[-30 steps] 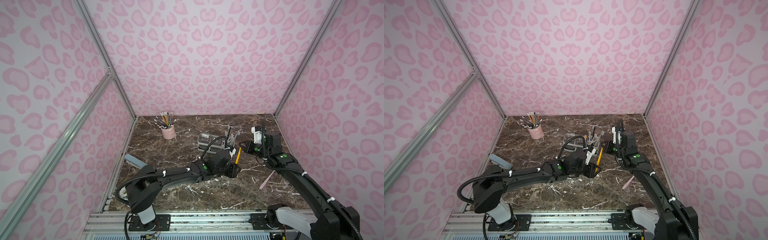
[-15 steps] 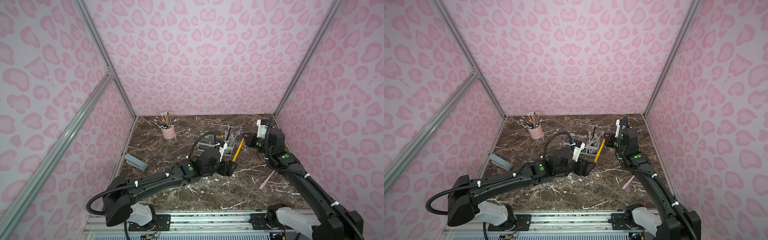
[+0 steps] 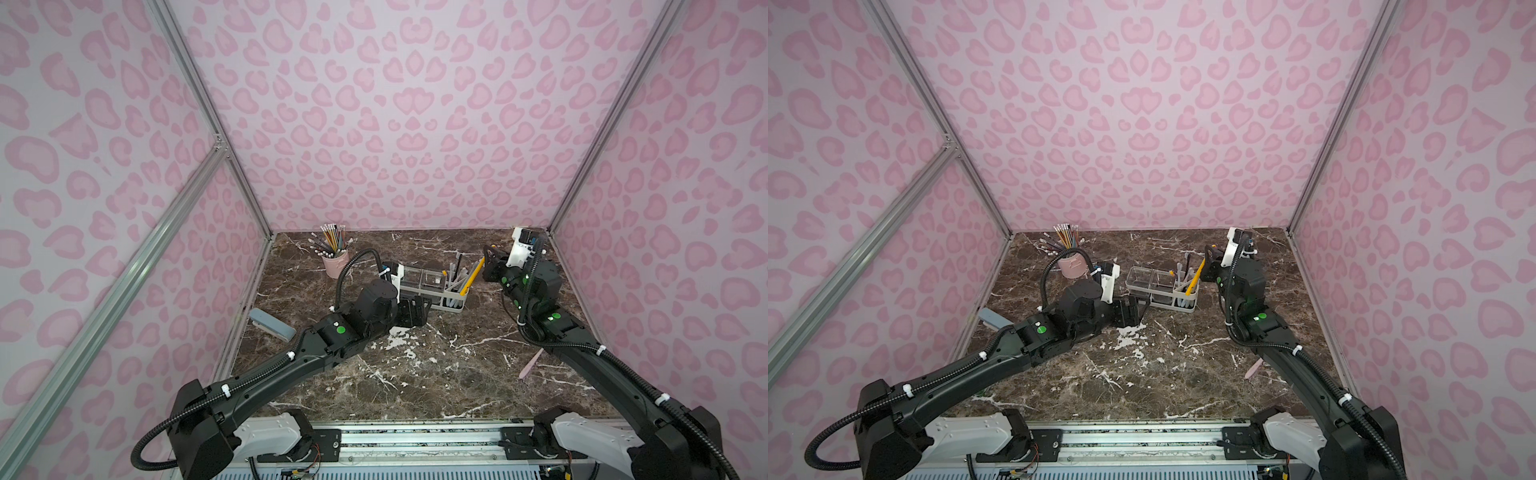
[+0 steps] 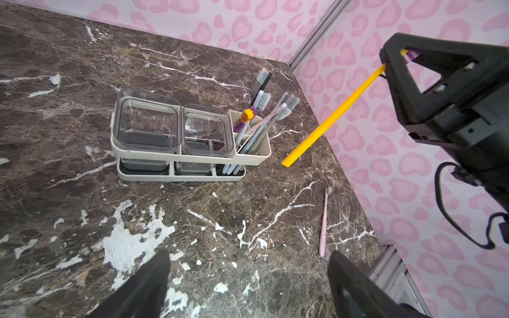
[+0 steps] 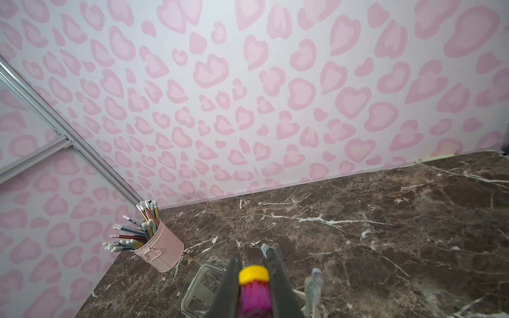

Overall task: Place the toothbrush into the toothbrush holder
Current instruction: Place the toothbrush in the toothbrush holder.

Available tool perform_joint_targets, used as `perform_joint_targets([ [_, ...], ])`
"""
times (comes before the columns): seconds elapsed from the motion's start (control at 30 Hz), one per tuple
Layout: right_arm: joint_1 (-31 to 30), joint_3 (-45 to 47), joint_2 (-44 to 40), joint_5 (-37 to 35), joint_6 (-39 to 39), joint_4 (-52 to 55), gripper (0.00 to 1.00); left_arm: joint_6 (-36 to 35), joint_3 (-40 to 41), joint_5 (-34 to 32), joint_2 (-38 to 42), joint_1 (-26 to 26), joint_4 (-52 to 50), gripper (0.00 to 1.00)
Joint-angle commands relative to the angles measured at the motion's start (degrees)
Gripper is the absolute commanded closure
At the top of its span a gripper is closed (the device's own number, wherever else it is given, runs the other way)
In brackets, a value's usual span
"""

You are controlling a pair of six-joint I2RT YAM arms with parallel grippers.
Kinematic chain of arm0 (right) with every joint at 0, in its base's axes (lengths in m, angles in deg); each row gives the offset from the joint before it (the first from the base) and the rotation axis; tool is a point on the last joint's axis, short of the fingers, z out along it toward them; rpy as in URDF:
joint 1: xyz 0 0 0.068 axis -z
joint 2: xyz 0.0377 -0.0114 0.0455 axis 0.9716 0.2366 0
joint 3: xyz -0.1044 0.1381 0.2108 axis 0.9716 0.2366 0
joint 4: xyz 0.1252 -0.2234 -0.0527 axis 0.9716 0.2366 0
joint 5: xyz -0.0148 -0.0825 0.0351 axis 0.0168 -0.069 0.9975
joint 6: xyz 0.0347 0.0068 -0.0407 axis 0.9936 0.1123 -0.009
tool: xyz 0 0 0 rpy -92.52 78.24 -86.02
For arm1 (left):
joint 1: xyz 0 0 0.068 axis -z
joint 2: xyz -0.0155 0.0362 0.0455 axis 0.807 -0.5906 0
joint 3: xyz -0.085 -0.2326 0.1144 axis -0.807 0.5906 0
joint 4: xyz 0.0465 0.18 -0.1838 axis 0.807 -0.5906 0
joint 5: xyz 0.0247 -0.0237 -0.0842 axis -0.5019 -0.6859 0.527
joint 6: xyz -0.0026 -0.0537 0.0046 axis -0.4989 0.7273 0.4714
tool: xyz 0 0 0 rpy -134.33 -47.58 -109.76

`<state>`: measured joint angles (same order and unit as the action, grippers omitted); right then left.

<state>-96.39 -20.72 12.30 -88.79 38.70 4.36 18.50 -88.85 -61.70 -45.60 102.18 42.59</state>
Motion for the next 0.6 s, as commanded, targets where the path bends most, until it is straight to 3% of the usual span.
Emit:
perform_joint_targets([
  [0.0, 0.0, -0.9, 1.8, -1.3, -1.8, -5.3, 1.00, -0.2, 0.8, -1.3, 0.3, -0.3, -0.1, 0.08],
  [0.57, 0.0, -3.4, 10.9, -1.8, -5.4, -8.2, 1.00, -0.1, 3.5, -1.6, 0.8, -0.3, 1.4, 0.09],
])
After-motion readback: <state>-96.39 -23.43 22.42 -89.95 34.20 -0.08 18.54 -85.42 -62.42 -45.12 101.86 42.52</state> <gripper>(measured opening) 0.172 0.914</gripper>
